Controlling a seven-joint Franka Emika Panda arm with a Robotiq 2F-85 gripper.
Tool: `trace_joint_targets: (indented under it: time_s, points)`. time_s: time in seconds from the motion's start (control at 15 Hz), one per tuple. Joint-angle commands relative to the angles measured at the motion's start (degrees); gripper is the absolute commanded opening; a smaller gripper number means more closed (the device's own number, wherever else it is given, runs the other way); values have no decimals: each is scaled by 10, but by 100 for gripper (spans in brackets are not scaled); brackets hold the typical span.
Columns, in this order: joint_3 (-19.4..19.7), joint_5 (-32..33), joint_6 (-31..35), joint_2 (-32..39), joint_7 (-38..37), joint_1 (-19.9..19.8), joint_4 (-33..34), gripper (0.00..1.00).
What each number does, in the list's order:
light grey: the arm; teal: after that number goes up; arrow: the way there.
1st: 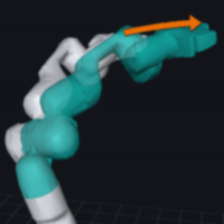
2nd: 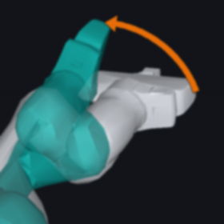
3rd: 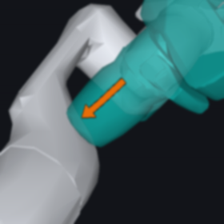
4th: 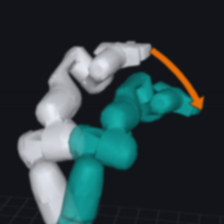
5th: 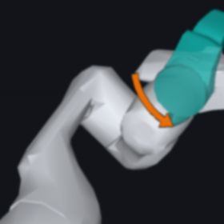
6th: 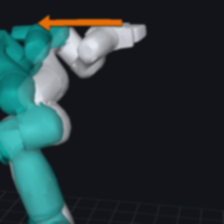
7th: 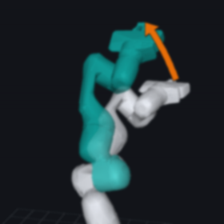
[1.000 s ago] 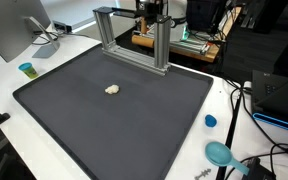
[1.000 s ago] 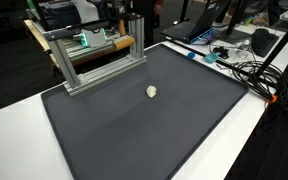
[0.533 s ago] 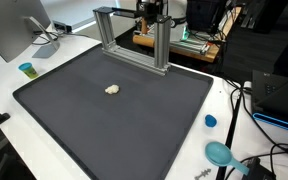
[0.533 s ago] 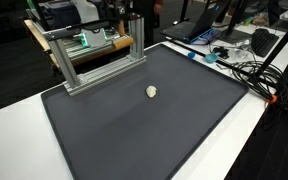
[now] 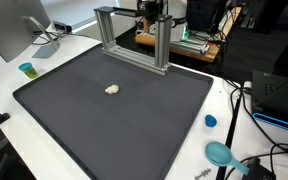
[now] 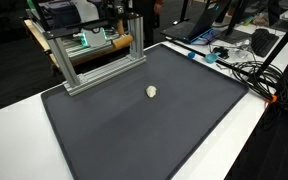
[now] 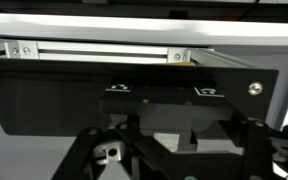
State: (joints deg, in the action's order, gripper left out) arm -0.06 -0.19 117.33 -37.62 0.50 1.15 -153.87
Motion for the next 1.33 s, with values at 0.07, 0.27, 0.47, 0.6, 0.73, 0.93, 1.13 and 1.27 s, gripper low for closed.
trace_joint_targets:
  time_s: [0.07,0.27,0.47,0.6,0.73,0.93,1.13,1.27]
  points:
    - [6,-35,-52,23,-3,8,17,97]
    - [4,-42,-56,30,-5,8,20,100]
    - [3,-41,-58,35,-11,5,26,72]
    - [2,-39,-63,39,-21,-4,32,60]
    - [-2,-39,-61,40,-37,-9,33,58]
    - [-3,-40,-55,41,-47,-9,32,85]
    - [-2,-52,-42,37,-55,-8,26,100]
    - [-5,-51,-22,31,-70,-14,20,97]
